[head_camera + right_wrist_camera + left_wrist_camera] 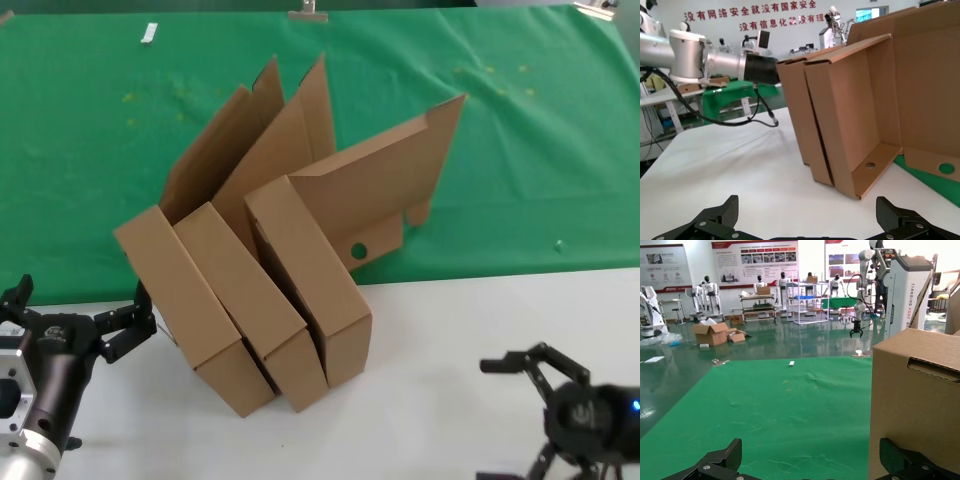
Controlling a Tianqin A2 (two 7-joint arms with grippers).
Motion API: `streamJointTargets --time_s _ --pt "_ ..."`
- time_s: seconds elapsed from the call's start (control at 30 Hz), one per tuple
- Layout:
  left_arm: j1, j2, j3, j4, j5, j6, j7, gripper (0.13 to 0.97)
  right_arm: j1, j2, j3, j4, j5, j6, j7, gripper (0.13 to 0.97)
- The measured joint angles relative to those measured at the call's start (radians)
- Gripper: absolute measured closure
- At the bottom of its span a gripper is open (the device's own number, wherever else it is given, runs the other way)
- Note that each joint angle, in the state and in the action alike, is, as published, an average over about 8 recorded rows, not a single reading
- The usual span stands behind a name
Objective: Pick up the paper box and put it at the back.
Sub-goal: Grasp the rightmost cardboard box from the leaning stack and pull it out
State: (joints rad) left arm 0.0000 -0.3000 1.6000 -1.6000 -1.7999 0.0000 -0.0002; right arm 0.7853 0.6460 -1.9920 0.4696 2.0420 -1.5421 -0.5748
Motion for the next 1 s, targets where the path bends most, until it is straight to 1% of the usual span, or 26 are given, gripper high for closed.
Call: streamJointTargets --time_s 0.13,0.27,0.4,0.57,0.8,0.93,1.0 --pt "0.000 0.000 0.000 0.000 0.000 0.000 0.000 0.132 0.119 -0.034 -0.164 -0.141 0.086 -0.018 -0.054 0.129" --pt "0.000 0.000 0.000 0.000 0.000 0.000 0.000 0.132 0.215 -0.072 -0.274 -0.251 0.140 -0.024 -0.091 0.130" --pt "0.000 0.000 0.000 0.000 0.000 0.000 0.000 0.132 0.284 -0.110 -0.327 -0.329 0.146 -0.027 -0.116 0.132" --pt "0.000 0.000 0.000 0.000 0.000 0.000 0.000 0.132 0.337 -0.150 -0.367 -0.380 0.133 -0.028 -0.136 0.142" --pt "0.000 0.000 0.000 0.000 0.000 0.000 0.000 0.132 0.372 -0.190 -0.434 -0.396 0.139 -0.028 -0.149 0.196" --pt "0.000 0.000 0.000 0.000 0.000 0.000 0.000 0.132 0.387 -0.203 -0.488 -0.389 0.179 -0.028 -0.147 0.196" --pt "0.000 0.000 0.000 0.000 0.000 0.000 0.000 0.132 0.395 -0.207 -0.521 -0.383 0.212 -0.028 -0.142 0.227"
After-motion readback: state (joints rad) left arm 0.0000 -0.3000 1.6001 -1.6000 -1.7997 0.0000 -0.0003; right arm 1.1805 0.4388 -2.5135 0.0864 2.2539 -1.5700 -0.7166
